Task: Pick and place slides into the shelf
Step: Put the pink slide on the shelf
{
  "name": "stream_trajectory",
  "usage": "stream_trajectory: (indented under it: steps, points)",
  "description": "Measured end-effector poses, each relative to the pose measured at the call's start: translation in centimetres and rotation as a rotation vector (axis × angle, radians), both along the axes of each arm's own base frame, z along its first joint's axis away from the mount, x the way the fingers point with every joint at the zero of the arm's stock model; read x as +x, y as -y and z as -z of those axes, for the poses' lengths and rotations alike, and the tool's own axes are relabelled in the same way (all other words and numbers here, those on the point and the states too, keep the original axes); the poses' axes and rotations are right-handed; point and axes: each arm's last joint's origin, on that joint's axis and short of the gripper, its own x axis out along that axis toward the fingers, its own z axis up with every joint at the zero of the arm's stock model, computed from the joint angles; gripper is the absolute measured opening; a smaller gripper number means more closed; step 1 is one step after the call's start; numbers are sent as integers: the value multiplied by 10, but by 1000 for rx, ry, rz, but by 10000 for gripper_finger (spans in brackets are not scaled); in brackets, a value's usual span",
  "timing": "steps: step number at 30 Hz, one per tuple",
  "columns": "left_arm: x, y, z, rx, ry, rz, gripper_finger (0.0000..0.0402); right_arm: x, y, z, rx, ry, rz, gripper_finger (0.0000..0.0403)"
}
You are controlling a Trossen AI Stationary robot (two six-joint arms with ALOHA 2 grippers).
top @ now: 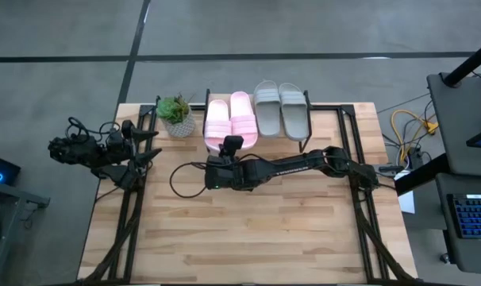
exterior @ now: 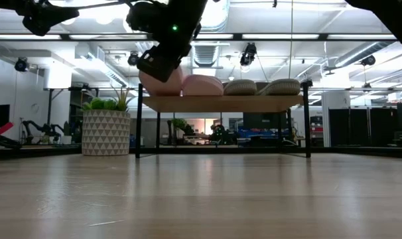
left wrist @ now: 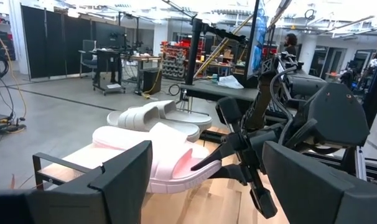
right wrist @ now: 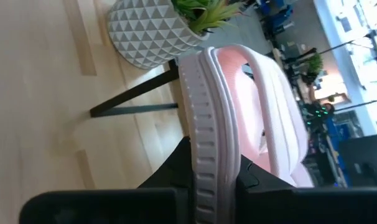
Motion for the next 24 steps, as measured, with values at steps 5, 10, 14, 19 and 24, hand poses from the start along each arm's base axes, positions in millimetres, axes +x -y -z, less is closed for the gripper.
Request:
stream_trajectory:
  steps: [5, 10, 14, 19, 24]
  points:
    - [0, 1, 0, 0, -2, 24, 290, 1, 0, 1, 50, 15, -17, 54]
    - [0, 1, 0, -5, 0, 31, 290, 1, 0, 1, 68, 17, -25, 99]
    - [0, 1, 0, -23, 5, 38, 290, 0, -1, 0, 95, 16, -42, 139]
    - [1, 1, 0, -23, 5, 47, 290, -2, -2, -3, 75, 7, -37, 173]
    - [1, 1, 0, -24, 6, 49, 290, -3, -8, -5, 62, -10, -58, 170]
